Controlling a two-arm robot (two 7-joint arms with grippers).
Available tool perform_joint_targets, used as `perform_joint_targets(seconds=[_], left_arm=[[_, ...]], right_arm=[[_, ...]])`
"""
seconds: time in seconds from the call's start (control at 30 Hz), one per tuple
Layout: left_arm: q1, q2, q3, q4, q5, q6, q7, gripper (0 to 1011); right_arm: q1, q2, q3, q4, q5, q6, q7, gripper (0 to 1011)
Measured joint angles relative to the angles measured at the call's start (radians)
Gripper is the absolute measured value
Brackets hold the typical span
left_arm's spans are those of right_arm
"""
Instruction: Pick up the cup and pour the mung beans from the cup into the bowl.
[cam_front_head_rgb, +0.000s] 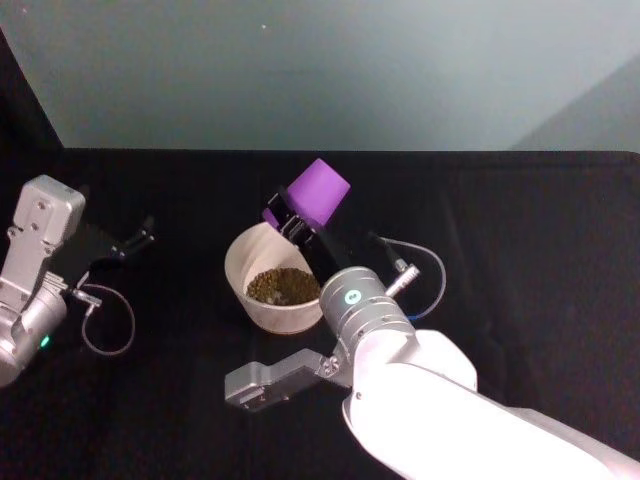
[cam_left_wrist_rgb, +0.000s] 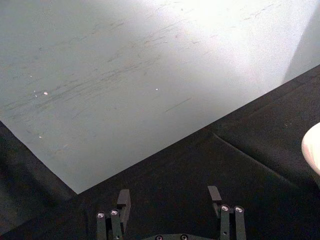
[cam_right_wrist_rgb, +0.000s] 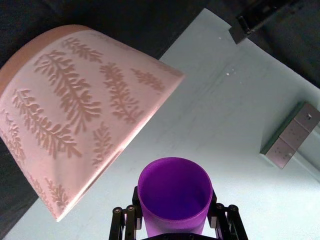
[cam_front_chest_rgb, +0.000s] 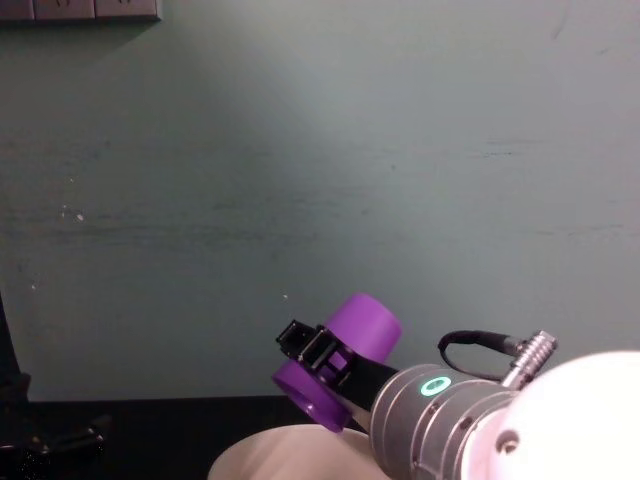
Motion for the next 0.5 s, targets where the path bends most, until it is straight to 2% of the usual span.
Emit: perform_joint_targets(seconds=[0.1, 0.2, 0.23, 0.33, 0.37, 0.47, 0.5], left_arm=[[0.000, 0.000, 0.000, 0.000, 0.000, 0.000, 0.000, 1000], [0.000, 0.000, 0.000, 0.000, 0.000, 0.000, 0.000, 1000], [0.000, 0.000, 0.000, 0.000, 0.000, 0.000, 0.000, 1000], [0.000, 0.000, 0.000, 0.000, 0.000, 0.000, 0.000, 1000], [0.000, 0.000, 0.000, 0.000, 0.000, 0.000, 0.000, 1000], [0.000, 0.000, 0.000, 0.000, 0.000, 0.000, 0.000, 1000], [0.000, 0.000, 0.000, 0.000, 0.000, 0.000, 0.000, 1000]], right_arm=[[-0.014, 0.000, 0.022, -0.011, 0.030, 0.000, -0.019, 723], [-0.044, 0.000, 0.080, -0.033, 0.129, -0.001, -0.073, 723], [-0.071, -0.003, 0.131, -0.049, 0.202, -0.013, -0.112, 723], [-0.099, -0.001, 0.195, -0.072, 0.331, -0.029, -0.167, 723], [-0.118, 0.001, 0.239, -0.086, 0.426, -0.044, -0.204, 723], [-0.145, -0.002, 0.304, -0.101, 0.546, -0.071, -0.247, 723], [-0.163, -0.005, 0.348, -0.108, 0.629, -0.094, -0.273, 723]])
